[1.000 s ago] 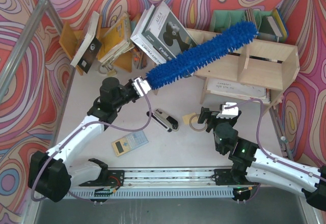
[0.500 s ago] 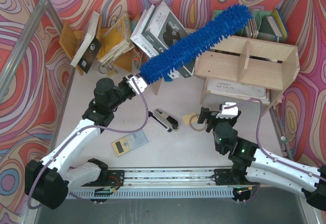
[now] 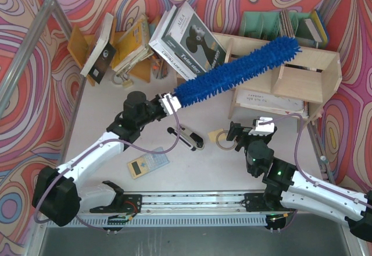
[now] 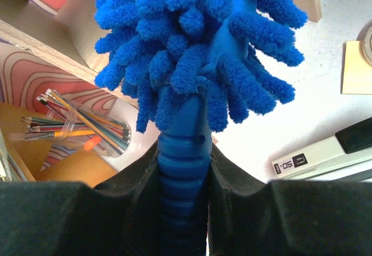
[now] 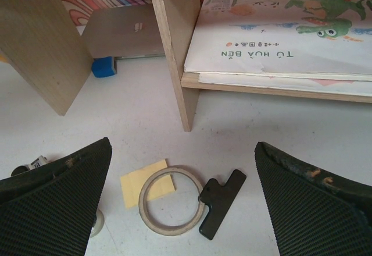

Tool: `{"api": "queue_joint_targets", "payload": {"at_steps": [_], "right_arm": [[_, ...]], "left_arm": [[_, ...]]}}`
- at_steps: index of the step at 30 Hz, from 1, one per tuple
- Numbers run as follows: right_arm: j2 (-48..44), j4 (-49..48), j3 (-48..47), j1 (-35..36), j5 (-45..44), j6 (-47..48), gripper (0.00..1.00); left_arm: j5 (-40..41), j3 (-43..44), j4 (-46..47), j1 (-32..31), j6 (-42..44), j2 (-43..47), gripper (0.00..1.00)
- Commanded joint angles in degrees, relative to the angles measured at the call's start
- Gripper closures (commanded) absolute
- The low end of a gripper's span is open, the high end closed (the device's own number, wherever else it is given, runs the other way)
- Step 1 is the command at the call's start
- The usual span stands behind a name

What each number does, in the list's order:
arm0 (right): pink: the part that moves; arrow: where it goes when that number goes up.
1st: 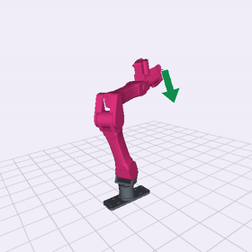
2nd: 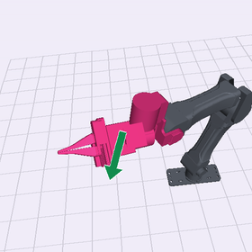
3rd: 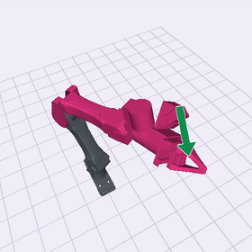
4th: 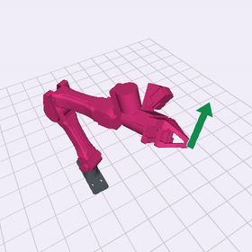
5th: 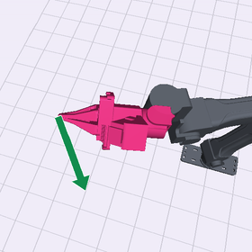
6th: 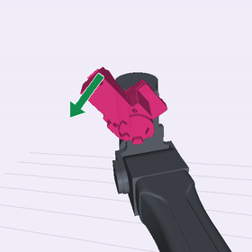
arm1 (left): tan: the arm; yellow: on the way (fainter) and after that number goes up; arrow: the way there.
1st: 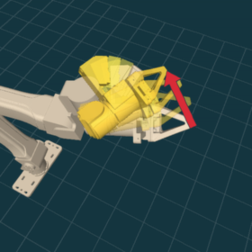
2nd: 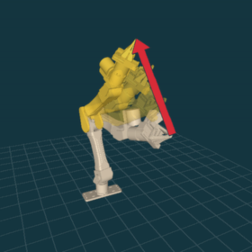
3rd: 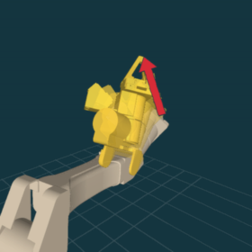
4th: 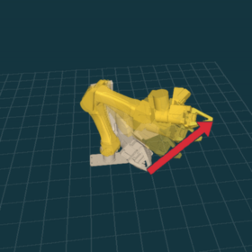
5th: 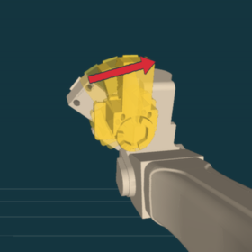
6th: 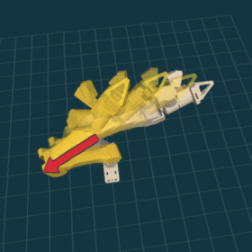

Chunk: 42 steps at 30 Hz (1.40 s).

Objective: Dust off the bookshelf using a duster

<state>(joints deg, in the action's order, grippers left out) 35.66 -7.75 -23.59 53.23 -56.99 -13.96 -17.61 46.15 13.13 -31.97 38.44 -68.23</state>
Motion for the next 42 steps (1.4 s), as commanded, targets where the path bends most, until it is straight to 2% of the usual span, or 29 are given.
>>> {"api": "queue_joint_targets", "payload": {"at_steps": [1, 6, 19, 28, 31, 34, 37, 42], "right_arm": [[-0.7, 0.7, -1.2, -0.2, -1.1, -0.7, 0.01], [-0.1, 0.7, -1.4, -0.2, -0.8, -0.7, 0.01], [1.3, 0.6, -1.6, -0.2, -1.2, -0.6, 0.01], [0.9, 0.6, -1.5, -0.2, -1.1, -0.8, 0.01], [0.8, 0.6, -1.5, -0.2, -1.0, -0.7, 0.01], [0.8, 0.5, -1.5, -0.2, -0.8, -0.8, 0.01], [0.9, 0.5, -1.6, -0.2, -0.8, -0.8, 0.01], [0.8, 0.5, -1.6, -0.2, -0.7, -0.8, 0.01]], "left_arm": [[1.6, -0.3, 3.9, 0.3, -0.4, 1.9, 1.00], [1.0, 0.2, 3.9, 2.5, -1.2, 4.8, 1.00], [-5.1, 7.0, 2.1, 13.5, -3.4, 9.4, 1.00], [-5.5, 10.8, -1.0, 18.0, -1.9, 11.8, 1.00], [-5.5, 13.5, -4.2, 18.0, -2.6, 12.8, 1.00], [-6.4, 19.2, -12.7, 18.0, -3.8, 12.6, 1.00], [-3.2, 23.1, -14.4, 18.0, -9.2, 12.7, 1.00], [0.7, 30.1, -22.8, 18.0, -16.1, 11.1, 1.00]]}}
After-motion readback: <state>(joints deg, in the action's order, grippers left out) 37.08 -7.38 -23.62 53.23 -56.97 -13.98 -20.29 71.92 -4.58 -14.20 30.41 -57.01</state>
